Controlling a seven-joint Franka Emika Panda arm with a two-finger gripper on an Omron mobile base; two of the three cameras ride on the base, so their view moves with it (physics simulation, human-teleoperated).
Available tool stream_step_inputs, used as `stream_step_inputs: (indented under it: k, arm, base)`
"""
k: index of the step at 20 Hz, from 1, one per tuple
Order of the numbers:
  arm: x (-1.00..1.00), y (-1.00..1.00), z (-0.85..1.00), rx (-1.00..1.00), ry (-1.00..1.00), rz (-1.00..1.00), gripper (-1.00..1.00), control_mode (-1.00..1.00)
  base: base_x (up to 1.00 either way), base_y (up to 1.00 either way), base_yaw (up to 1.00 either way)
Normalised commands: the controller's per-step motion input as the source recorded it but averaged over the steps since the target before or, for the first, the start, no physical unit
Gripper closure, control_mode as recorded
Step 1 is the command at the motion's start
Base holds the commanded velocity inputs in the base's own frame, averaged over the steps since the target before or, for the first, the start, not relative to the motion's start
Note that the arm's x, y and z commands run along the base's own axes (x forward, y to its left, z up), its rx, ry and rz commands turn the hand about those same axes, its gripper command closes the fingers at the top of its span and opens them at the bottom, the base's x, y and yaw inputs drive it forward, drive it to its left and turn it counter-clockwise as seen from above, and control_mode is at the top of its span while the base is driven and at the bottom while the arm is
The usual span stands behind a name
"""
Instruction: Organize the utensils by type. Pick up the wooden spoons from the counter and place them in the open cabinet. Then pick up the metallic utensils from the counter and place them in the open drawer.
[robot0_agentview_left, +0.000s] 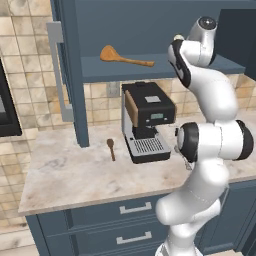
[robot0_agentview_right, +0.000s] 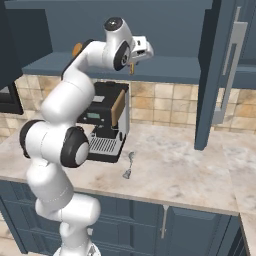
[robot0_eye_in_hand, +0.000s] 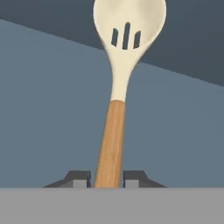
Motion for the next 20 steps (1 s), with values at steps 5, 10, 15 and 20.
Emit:
stream_step_inputs:
  k: [5,10,15,20]
  arm:
    - [0.49,-0.19,0.0,-0.08,-0.04,0.0,1.0,-1.0]
    - [0.47,-0.2,0.0,-0.07,-0.06,0.0,1.0,-1.0]
    - [0.47,-0.15,0.0,-0.04,-0.04,0.0,1.0,-1.0]
    - [0.34,0.0,0.0,0.0,0.0,0.0,1.0,-1.0]
  base:
    - [0.0,0.0,0.0]
    - [0.0,0.0,0.0]
    - [0.0,0.0,0.0]
    - [0.0,0.0,0.0]
